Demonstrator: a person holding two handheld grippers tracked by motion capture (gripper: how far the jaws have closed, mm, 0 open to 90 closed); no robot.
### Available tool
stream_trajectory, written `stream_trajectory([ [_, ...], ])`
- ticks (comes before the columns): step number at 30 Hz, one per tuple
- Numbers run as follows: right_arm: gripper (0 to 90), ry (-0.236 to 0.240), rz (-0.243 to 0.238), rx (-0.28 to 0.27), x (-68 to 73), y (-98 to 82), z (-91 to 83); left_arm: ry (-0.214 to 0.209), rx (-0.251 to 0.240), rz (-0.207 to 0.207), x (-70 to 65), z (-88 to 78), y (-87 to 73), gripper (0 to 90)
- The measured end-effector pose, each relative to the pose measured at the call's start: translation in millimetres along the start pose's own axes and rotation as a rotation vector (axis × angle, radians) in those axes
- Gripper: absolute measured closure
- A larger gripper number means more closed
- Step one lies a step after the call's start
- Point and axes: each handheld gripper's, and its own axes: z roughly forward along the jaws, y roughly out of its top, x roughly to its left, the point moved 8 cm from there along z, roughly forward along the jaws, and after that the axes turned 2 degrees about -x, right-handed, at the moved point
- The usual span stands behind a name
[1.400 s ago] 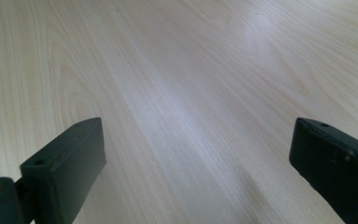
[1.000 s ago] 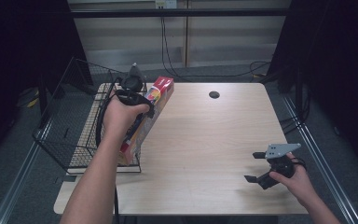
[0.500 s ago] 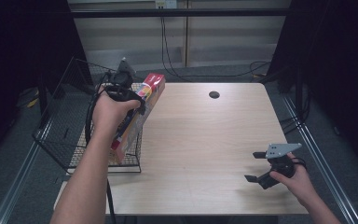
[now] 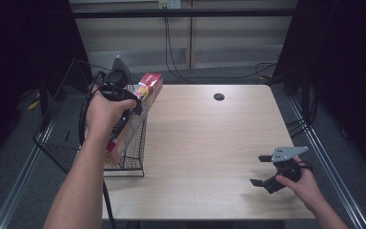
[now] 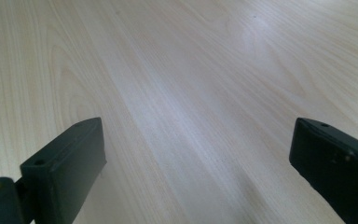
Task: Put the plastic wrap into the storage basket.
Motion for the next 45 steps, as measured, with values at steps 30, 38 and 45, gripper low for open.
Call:
stream_trajectory([
  [30,3.3,0.001,0.000,0.002,0.3,-0.2,0.1,0.032,-0.006,-0.052,29.3,-21.3,-4.3,44.7],
  [38,3.3,0.005,-0.001,0.005,0.8,-0.6,0.7,0.037,-0.026,-0.074,35.9,-26.8,-4.1,44.7],
  [45,3.3,0.005,-0.001,0.004,0.8,-0.7,0.5,0.046,-0.031,-0.096,45.5,-31.7,-6.0,44.7],
])
